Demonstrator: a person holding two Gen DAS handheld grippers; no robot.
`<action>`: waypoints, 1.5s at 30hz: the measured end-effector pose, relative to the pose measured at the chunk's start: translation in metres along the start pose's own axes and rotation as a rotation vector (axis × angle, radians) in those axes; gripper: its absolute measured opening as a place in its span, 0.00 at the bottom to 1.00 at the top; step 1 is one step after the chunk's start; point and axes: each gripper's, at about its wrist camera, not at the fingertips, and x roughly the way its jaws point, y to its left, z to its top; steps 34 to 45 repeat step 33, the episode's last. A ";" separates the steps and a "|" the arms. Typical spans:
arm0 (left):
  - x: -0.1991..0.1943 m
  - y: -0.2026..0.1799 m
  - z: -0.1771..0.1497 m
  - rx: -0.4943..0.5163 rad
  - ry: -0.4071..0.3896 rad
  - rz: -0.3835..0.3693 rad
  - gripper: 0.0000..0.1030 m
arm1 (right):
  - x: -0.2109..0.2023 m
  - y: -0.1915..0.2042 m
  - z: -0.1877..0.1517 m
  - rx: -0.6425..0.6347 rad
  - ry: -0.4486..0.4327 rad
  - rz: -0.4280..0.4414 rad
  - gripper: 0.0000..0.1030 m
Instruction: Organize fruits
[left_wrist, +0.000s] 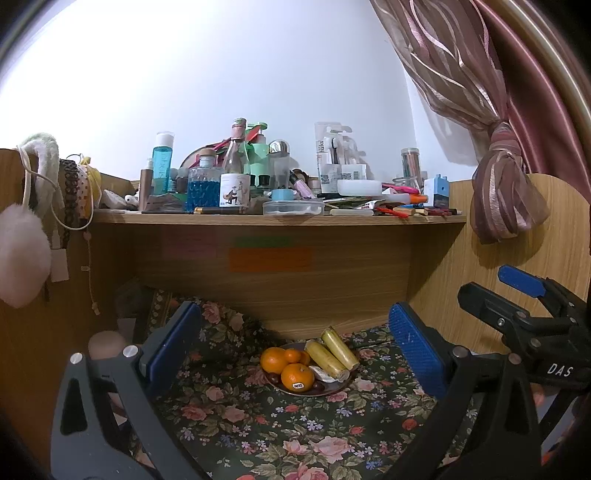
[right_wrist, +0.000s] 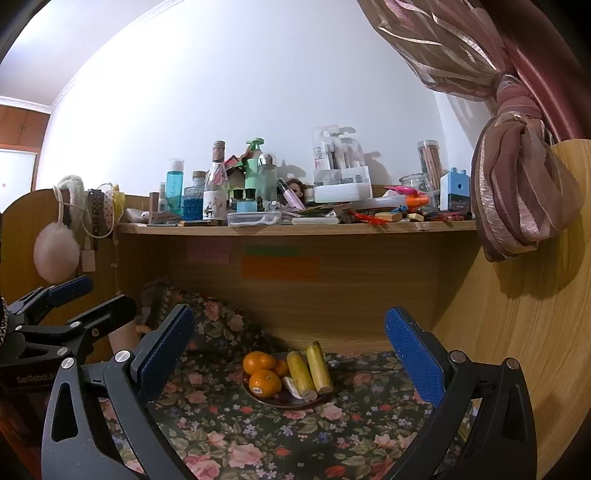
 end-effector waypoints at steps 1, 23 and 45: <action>0.000 0.000 0.000 0.001 0.000 0.000 1.00 | 0.000 0.000 0.000 -0.001 0.000 0.000 1.00; 0.005 0.001 0.000 -0.017 0.019 -0.015 1.00 | 0.000 0.001 0.002 0.010 -0.012 -0.001 1.00; 0.012 0.005 -0.005 -0.026 0.036 -0.012 1.00 | 0.011 0.002 -0.001 0.013 0.013 0.000 1.00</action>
